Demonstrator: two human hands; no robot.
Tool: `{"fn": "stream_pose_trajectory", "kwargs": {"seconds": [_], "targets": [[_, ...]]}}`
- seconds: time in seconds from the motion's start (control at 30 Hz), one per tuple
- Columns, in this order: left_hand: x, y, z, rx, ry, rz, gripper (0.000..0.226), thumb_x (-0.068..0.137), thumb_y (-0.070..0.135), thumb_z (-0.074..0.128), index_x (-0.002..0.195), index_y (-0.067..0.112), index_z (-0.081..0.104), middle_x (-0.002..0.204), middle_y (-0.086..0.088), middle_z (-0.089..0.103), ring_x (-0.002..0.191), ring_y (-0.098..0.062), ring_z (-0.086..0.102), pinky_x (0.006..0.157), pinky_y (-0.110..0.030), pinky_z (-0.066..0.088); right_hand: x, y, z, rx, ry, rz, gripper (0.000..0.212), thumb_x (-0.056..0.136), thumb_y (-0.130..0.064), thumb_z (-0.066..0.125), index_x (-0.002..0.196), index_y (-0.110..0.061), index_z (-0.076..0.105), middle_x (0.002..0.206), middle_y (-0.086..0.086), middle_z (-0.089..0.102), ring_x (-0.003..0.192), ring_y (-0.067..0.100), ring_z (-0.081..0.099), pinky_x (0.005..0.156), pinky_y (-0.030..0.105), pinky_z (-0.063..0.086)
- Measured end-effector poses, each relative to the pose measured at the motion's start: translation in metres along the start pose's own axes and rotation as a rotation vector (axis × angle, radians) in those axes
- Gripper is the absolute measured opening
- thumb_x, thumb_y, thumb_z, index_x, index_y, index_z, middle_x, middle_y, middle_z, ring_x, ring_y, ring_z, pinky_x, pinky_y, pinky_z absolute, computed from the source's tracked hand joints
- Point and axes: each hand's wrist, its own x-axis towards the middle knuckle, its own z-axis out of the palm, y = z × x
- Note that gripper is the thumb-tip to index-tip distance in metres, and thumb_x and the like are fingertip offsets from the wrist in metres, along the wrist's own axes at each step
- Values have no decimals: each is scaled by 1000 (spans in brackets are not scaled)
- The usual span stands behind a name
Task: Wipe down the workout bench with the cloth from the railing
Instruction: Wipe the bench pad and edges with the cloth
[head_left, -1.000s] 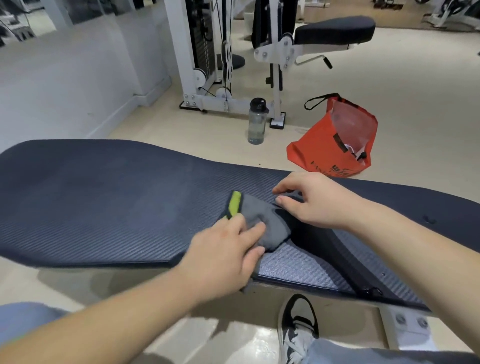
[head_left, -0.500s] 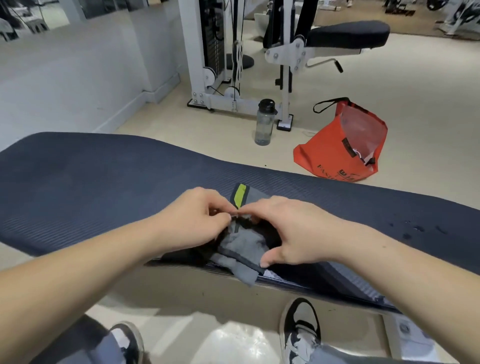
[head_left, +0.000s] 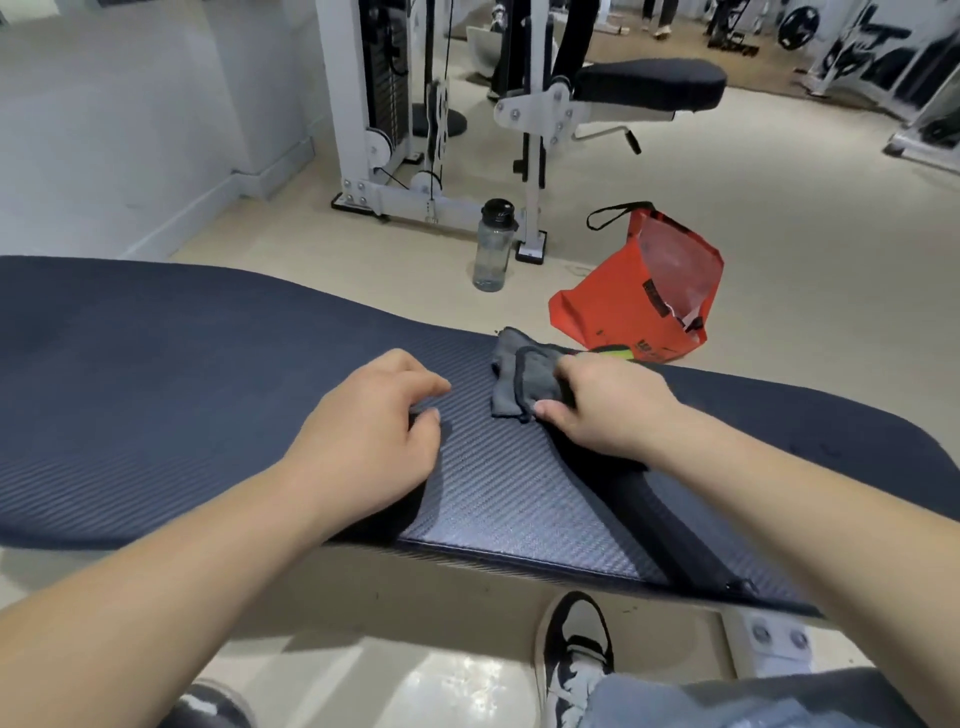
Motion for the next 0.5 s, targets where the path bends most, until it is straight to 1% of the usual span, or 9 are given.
{"fn": "stream_pose_trajectory", "kwargs": {"seconds": [0.03, 0.07, 0.17, 0.23, 0.3, 0.33, 0.4, 0.43, 0.5], "targets": [[4, 3, 1, -4, 9, -1, 32, 95, 18, 57, 123, 26, 70, 110, 17, 57, 67, 22, 50, 70, -24, 41, -9, -13, -3, 8, -39, -59, 39, 94, -60, 56, 98, -22, 46, 118, 7, 63, 112, 32, 61, 82, 42, 52], [7, 5, 3, -12, 19, 4, 34, 93, 15, 56, 122, 26, 70, 109, 17, 56, 67, 18, 51, 72, -25, 42, -18, -26, -5, 19, -75, -128, 40, 93, -61, 57, 99, -22, 48, 118, 5, 63, 112, 31, 60, 83, 41, 51], [15, 12, 10, -29, 40, 40, 43, 87, 6, 52, 122, 23, 72, 108, 15, 57, 73, -1, 52, 79, -26, 46, -39, -46, -2, 49, -111, -332, 46, 91, -64, 59, 109, -22, 57, 110, -2, 59, 109, 25, 57, 83, 40, 50], [19, 16, 14, -35, 46, 49, 45, 86, 4, 52, 122, 22, 71, 109, 14, 57, 82, -7, 53, 84, -28, 49, -37, -38, 0, 58, -79, -364, 49, 90, -66, 58, 116, -24, 60, 106, -5, 58, 110, 23, 57, 81, 37, 45], [20, 20, 16, -39, 44, 62, 45, 85, 4, 51, 121, 22, 71, 112, 11, 60, 98, -14, 57, 89, -34, 52, -26, -14, -1, 29, -15, -259, 51, 90, -67, 57, 122, -28, 61, 112, -4, 61, 117, 24, 57, 87, 37, 45], [21, 22, 17, -36, 40, 67, 45, 85, 4, 51, 121, 22, 71, 114, 10, 60, 100, -15, 56, 90, -34, 51, -19, 0, -2, 3, 21, -169, 51, 90, -67, 57, 123, -28, 61, 116, -2, 63, 120, 26, 56, 90, 38, 47], [23, 23, 19, -17, 23, 68, 45, 87, 6, 51, 125, 23, 69, 118, 11, 59, 91, -13, 51, 90, -31, 49, -8, 29, -4, -22, 52, 20, 49, 90, -66, 58, 119, -27, 62, 117, 3, 63, 120, 31, 56, 93, 41, 50], [24, 23, 20, -6, 15, 68, 45, 88, 8, 51, 127, 23, 68, 120, 11, 59, 88, -12, 48, 90, -28, 47, -5, 40, -4, -7, 49, 86, 48, 90, -66, 59, 117, -26, 63, 116, 4, 62, 119, 32, 55, 93, 42, 50], [25, 21, 22, 27, 6, 78, 43, 89, 12, 53, 129, 23, 66, 122, 12, 58, 90, -10, 47, 88, -27, 45, -2, 49, 1, 44, 31, 118, 47, 88, -66, 61, 112, -26, 63, 110, 3, 60, 117, 32, 54, 94, 44, 49]]}}
